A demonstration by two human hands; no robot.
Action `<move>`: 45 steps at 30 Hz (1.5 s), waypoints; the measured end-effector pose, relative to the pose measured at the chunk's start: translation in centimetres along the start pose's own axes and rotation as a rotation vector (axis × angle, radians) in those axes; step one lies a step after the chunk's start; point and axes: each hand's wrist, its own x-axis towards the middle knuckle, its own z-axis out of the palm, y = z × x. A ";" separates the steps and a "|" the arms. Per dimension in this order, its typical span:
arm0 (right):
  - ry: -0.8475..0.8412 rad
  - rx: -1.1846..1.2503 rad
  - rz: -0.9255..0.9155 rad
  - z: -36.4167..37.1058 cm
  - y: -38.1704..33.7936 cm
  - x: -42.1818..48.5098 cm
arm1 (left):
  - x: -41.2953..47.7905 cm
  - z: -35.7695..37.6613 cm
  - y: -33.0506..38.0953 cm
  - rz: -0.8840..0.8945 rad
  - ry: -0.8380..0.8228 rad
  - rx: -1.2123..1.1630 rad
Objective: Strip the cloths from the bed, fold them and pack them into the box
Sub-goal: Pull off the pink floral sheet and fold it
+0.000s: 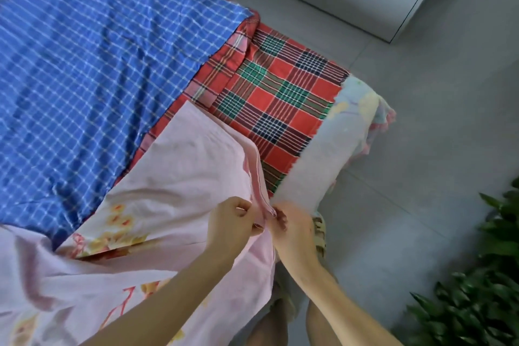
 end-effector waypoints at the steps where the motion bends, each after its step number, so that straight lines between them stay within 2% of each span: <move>1: -0.016 -0.025 -0.023 0.4 -1.3 -0.2 | -0.6 -1.2 0.1 -0.004 0.028 -0.022; 5: -0.143 -0.103 -0.125 1.1 -6.1 -1.2 | -2.2 -5.0 -0.4 -0.062 0.058 -0.124; 11: -0.162 -0.198 -0.422 2.9 -12.2 -4.5 | -4.3 -10.0 -2.6 -0.235 0.145 -0.559; 13: -0.216 -0.209 -0.503 3.6 -13.1 -5.5 | -5.0 -11.3 -3.2 -0.248 0.152 -0.580; 15: -0.302 -0.193 -0.463 3.8 -14.6 -6.6 | -5.6 -13.2 -4.2 -0.244 0.141 -0.588; 17: -0.267 -0.183 -0.415 3.4 -16.3 -6.7 | -6.5 -15.2 -4.8 -0.163 0.137 -0.460; 19: -0.208 -0.318 -0.572 3.5 -18.6 -6.0 | -7.5 -17.2 -5.1 0.027 0.144 -0.176; 22: -0.309 -0.541 -0.918 4.8 -22.0 -4.5 | -10.5 -20.4 -4.7 0.326 0.133 0.205; 25: -0.477 -0.673 -1.001 5.7 -25.7 -4.0 | -14.4 -24.7 -4.0 0.469 0.181 0.351; 28: -0.455 -0.684 -1.016 5.4 -29.0 -4.2 | -18.2 -29.9 -3.0 0.572 0.355 0.407; 32: -0.428 -0.680 -0.833 4.4 -34.0 -5.8 | -24.3 -37.2 -0.7 0.706 0.702 0.410; 36: -0.274 -0.589 -0.752 3.2 -37.7 -6.7 | -29.6 -43.5 2.0 0.835 1.062 0.493; 41: -0.084 -0.533 -0.694 1.0 -41.4 -6.1 | -34.3 -51.6 5.6 0.758 1.380 0.529; 45: 0.003 -0.560 -0.730 -2.0 -47.8 -3.5 | -39.4 -56.6 7.6 0.637 1.607 0.458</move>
